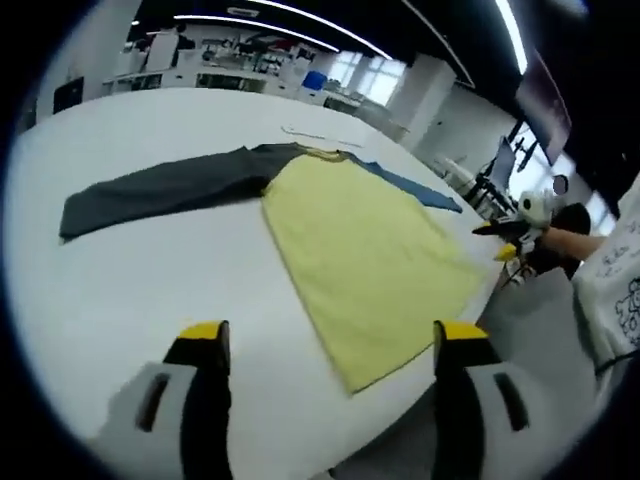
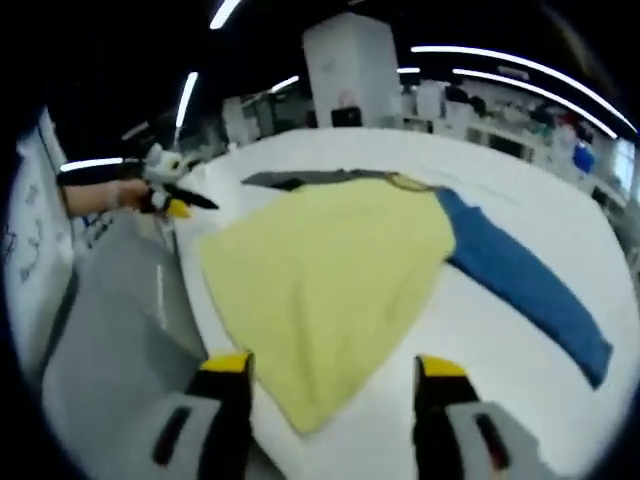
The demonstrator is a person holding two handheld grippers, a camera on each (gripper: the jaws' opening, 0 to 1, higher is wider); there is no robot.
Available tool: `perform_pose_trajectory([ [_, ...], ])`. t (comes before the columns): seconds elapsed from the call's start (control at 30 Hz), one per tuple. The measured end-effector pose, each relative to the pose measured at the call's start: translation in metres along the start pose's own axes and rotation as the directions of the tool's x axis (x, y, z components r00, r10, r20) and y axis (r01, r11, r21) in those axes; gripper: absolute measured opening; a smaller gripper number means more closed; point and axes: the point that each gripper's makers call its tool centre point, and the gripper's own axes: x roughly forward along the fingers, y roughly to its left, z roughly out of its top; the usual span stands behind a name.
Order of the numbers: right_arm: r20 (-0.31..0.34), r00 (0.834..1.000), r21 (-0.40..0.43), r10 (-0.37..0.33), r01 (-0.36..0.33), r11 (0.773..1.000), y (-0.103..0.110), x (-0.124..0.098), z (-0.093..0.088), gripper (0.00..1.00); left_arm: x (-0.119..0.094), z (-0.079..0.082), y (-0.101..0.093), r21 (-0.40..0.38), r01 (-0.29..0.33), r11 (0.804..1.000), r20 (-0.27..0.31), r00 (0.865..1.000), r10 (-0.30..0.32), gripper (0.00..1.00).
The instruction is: Fold the garment on the visible template until the final outline fits inside the template.
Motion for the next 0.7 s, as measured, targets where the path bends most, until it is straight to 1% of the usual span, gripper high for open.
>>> perform_pose_trajectory([
  [0.03, -0.004, 1.0, 0.002, -0.014, 0.014, 1.0, -0.003, 0.0, 0.0, 0.77, 0.0, 0.005, 0.0, 0.022, -0.011, 1.0, 0.019, 1.0, 0.01, 0.88],
  [0.07, -0.004, 1.0, 0.001, -0.027, 0.027, 1.0, -0.005, 0.0, -0.001, 0.82, 0.0, 0.013, -0.005, 0.053, 0.002, 0.999, 0.04, 0.999, -0.004, 0.95],
  [0.1, -0.003, 0.999, 0.001, -0.047, 0.047, 0.999, -0.01, -0.001, -0.001, 0.89, 0.0, 0.017, -0.008, 0.073, 0.013, 0.997, 0.049, 0.999, -0.017, 0.99],
  [0.13, -0.003, 0.998, 0.003, -0.058, 0.058, 0.998, -0.014, -0.001, -0.002, 0.94, -0.001, 0.025, -0.015, 0.122, 0.026, 0.992, 0.07, 0.997, -0.035, 0.98],
  [0.17, -0.006, 0.997, 0.012, -0.07, 0.071, 0.997, -0.017, -0.002, -0.002, 0.97, -0.001, 0.029, -0.018, 0.135, 0.033, 0.99, 0.076, 0.996, -0.043, 0.99],
  [0.2, -0.005, 0.997, 0.021, -0.077, 0.077, 0.997, -0.018, -0.003, -0.002, 0.99, 0.0, 0.03, -0.022, 0.141, 0.045, 0.989, 0.075, 0.996, -0.056, 0.99],
  [0.27, 0.015, 0.995, 0.034, -0.096, 0.096, 0.995, -0.026, -0.005, -0.001, 0.99, 0.001, 0.034, -0.026, 0.162, 0.053, 0.985, 0.085, 0.994, -0.068, 0.99],
  [0.33, 0.02, 0.995, 0.06, -0.096, 0.095, 0.994, -0.029, -0.006, -0.001, 0.99, 0.003, 0.036, -0.032, 0.18, 0.073, 0.981, 0.089, 0.992, -0.09, 0.99],
  [0.43, 0.027, 0.994, 0.084, -0.109, 0.106, 0.991, -0.037, -0.008, -0.001, 0.99, 0.007, 0.039, -0.039, 0.184, 0.095, 0.978, 0.089, 0.99, -0.112, 0.99],
  [0.5, 0.035, 0.992, 0.099, -0.123, 0.119, 0.988, -0.046, -0.011, 0.0, 0.99, 0.008, 0.041, -0.04, 0.188, 0.1, 0.977, 0.091, 0.989, -0.118, 0.99],
  [0.53, 0.058, 0.99, 0.133, -0.127, 0.118, 0.984, -0.05, -0.013, 0.003, 0.96, 0.009, 0.041, -0.043, 0.187, 0.111, 0.976, 0.09, 0.987, -0.13, 0.99],
  [0.57, 0.079, 0.988, 0.176, -0.135, 0.119, 0.977, -0.058, -0.015, 0.007, 0.93, 0.009, 0.042, -0.045, 0.181, 0.118, 0.976, 0.094, 0.986, -0.137, 0.99],
  [0.6, 0.085, 0.984, 0.193, -0.157, 0.138, 0.971, -0.067, -0.017, 0.009, 0.92, 0.009, 0.043, -0.046, 0.179, 0.12, 0.977, 0.099, 0.985, -0.139, 0.99],
  [0.67, 0.126, 0.974, 0.246, -0.19, 0.155, 0.957, -0.087, -0.024, 0.017, 0.93, 0.01, 0.046, -0.046, 0.172, 0.122, 0.977, 0.112, 0.983, -0.143, 0.99],
  [0.7, 0.134, 0.968, 0.282, -0.214, 0.169, 0.944, -0.097, -0.027, 0.018, 0.93, 0.009, 0.047, -0.046, 0.165, 0.123, 0.978, 0.117, 0.983, -0.143, 0.99],
])
